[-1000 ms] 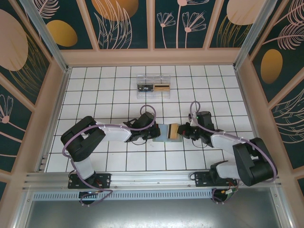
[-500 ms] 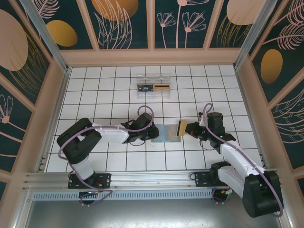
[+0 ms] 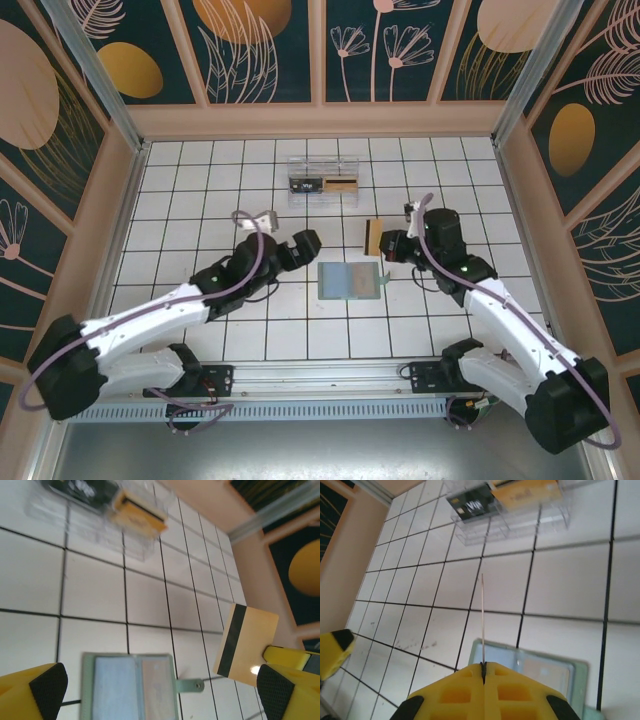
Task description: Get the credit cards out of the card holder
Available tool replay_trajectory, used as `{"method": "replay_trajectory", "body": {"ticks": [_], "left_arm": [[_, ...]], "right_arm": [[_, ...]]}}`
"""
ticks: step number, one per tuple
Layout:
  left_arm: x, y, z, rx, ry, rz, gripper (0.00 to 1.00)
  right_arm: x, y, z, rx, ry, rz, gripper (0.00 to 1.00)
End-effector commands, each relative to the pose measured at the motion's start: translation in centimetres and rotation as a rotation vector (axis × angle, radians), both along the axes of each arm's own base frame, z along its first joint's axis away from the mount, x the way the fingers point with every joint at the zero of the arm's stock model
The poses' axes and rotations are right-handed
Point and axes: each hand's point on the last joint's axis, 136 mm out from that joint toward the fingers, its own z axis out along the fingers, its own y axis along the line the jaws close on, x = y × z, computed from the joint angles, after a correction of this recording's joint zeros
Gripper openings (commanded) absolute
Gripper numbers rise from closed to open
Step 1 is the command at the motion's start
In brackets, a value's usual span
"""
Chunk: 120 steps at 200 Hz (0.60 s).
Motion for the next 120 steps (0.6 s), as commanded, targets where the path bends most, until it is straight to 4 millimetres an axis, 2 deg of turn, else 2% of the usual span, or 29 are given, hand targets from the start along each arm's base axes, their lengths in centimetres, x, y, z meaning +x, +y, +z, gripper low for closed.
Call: {"method": "replay_trajectory", "body": {"ticks": [1,25,40,59,84,120], "left_arm": [[-0.3,4.2,-0.5,0.078,-0.038,0.133,0.98],[-1.2,7.2,0.1,0.059,-0.095,0.202,0.99],[-1.9,8.7,0.6,0.041,-0.137,0.224,0.99],[-2.8,10.6,1.2,0.037,-0.184,0.247,0.98],[-3.8,12.4,1.4,0.017,-0.217,0.275,0.99],[-4.4,13.1,1.0,-0.008,-0.223,0.274,0.98]], "right_arm": [[2.8,0.9,2.7,-0.167,-0.188,0.019,0.00],[5.4,2.4,3.2,-0.346,-0.294,0.097,0.00],[6.6,4.3,3.4,-0.425,-0.350,0.185,0.00],[8.6,5.6,3.1,-0.552,-0.403,0.261,0.00],[10.8,7.1,0.9,-0.772,-0.448,0.378,0.00],[12.4,8.6,-2.6,-0.972,-0.504,0.549,0.00]]}}
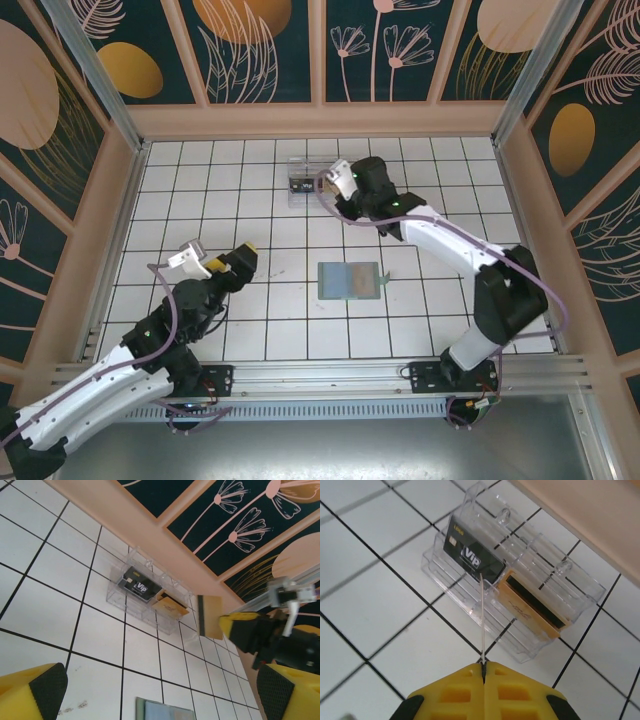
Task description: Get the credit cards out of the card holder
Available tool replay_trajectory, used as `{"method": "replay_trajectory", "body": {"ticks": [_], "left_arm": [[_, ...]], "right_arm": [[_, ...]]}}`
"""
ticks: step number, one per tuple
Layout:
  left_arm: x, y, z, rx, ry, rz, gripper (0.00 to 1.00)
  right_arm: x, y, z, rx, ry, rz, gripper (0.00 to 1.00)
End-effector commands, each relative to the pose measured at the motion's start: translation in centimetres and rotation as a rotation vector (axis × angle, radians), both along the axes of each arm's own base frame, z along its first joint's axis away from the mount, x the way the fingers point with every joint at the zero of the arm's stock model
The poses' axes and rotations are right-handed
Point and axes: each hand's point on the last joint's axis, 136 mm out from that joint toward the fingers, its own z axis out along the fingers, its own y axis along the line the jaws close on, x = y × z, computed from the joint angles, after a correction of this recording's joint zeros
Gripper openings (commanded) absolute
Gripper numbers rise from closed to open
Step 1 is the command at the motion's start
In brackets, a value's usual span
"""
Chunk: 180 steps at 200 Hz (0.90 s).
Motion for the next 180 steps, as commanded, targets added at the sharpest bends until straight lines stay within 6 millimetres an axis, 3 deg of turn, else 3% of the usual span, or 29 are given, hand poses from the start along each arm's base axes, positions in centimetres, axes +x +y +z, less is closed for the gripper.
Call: {"method": "replay_trajectory", "body": {"ticks": [1,82,141,180], "left_arm": [[-0.2,0.8,-1.6,0.061,0.021,0.021,0.98],[-0.5,0.5,-2.7,0.086,0.048,-0.007,0.99],[-0.7,0.9,-3.5,0.091,0.057,0.002,0.98],[-0.7,1.2,-3.4,0.090,0.051,0.011,0.98]], "right_arm": [[0.8,0.0,-1.7,-0.237,-0.071,0.127,0.00],[3.1,1.5,-4.2,-0.630,-0.250,0.351,0.00],[5.6,1.8,-3.4,-0.701,-0.322,0.408,0.00],[6.3,0.9,-4.1,-0.723,-0.331,0.411,0.00]]}}
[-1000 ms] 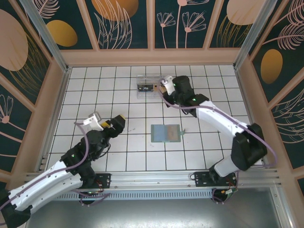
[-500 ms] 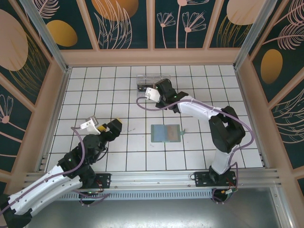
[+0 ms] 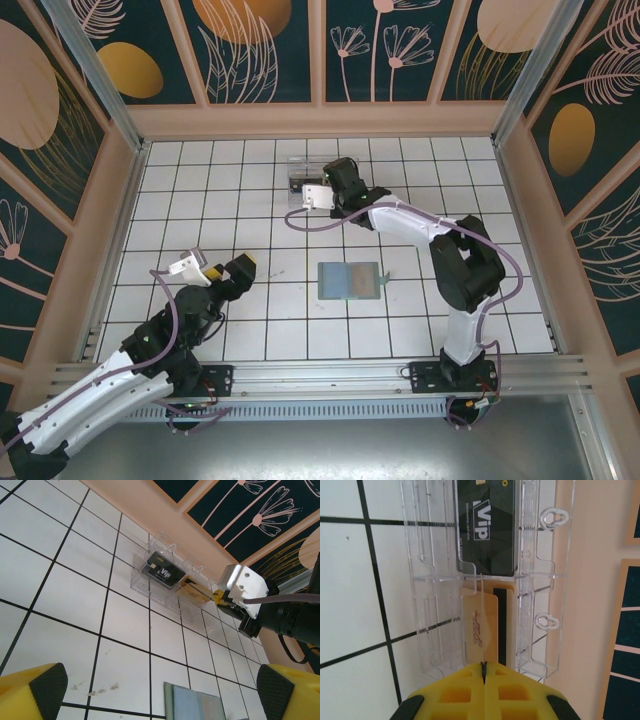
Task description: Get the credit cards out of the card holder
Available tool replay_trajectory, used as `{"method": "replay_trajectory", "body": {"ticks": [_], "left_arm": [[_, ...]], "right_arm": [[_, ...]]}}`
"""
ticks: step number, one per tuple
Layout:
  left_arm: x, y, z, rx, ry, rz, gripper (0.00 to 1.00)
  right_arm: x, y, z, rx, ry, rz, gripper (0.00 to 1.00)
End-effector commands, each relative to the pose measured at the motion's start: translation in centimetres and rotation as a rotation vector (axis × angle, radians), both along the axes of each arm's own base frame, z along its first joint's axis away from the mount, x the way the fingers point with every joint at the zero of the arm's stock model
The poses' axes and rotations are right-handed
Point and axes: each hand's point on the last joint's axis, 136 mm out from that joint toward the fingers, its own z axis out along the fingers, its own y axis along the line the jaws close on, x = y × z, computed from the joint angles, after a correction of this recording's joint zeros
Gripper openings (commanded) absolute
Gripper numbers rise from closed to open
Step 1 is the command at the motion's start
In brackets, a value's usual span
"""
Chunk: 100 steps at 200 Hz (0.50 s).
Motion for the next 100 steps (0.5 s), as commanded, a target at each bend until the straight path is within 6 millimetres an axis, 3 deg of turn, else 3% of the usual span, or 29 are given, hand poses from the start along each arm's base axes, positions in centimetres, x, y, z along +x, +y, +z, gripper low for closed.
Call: {"method": "replay_trajectory", "body": {"ticks": [1,100], "left_arm": [[-0.1,0.4,-0.5,0.023,-0.001,0.010,0.99],[-0.1,0.5,-0.6,0.034,0.004,0.013,0.99]], "right_arm": [[1.2,-0.1,0.3,-0.019,-0.038,0.019,0.00],[3.0,-0.9,-1.1,-0.017,-0.035,-0.012,0.00]]}}
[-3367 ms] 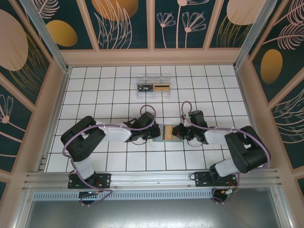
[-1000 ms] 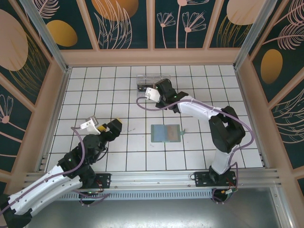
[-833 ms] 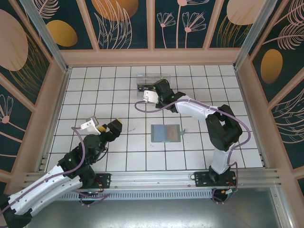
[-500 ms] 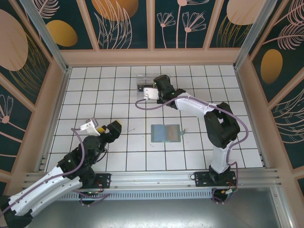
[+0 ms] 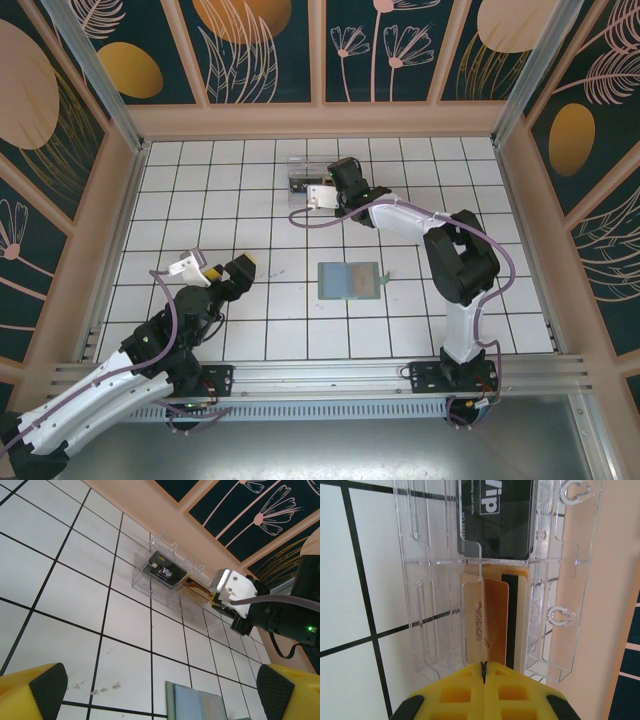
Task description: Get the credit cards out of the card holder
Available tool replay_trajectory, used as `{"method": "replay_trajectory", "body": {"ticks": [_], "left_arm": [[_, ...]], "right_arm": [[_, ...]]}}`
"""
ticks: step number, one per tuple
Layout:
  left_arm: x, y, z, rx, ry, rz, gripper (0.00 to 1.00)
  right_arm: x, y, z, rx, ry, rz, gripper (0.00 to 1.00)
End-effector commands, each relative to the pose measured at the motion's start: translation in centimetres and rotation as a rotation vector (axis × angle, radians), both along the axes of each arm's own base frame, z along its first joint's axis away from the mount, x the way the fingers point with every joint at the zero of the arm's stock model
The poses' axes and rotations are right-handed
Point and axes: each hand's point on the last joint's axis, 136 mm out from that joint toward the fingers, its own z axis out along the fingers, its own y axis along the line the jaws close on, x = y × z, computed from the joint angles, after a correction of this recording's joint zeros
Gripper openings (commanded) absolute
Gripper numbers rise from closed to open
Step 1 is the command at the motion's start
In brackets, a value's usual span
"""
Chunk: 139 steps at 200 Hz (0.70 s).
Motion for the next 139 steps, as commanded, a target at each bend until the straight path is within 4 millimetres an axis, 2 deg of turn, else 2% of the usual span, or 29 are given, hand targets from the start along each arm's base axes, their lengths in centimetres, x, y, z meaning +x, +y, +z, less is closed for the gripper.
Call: {"method": "replay_trajectory", "body": {"ticks": [1,74,139], "left_arm": [[0.0,0.4,-0.5,0.030,0.001,0.012,0.99],[0.0,0.5,-0.7,0.036,0.007,0.014,0.99],[0.0,0.4,-1.0,0.041,0.014,0.014,0.99]], "right_arm": [[1.4,0.3,1.1,0.021,-0.042,-0.001,0.00],[2.7,0.3,0.8,0.036,-0.057,-0.023,0.00],[2.8,0.3,0.1,0.053,-0.027,-0.018,0.00]]}}
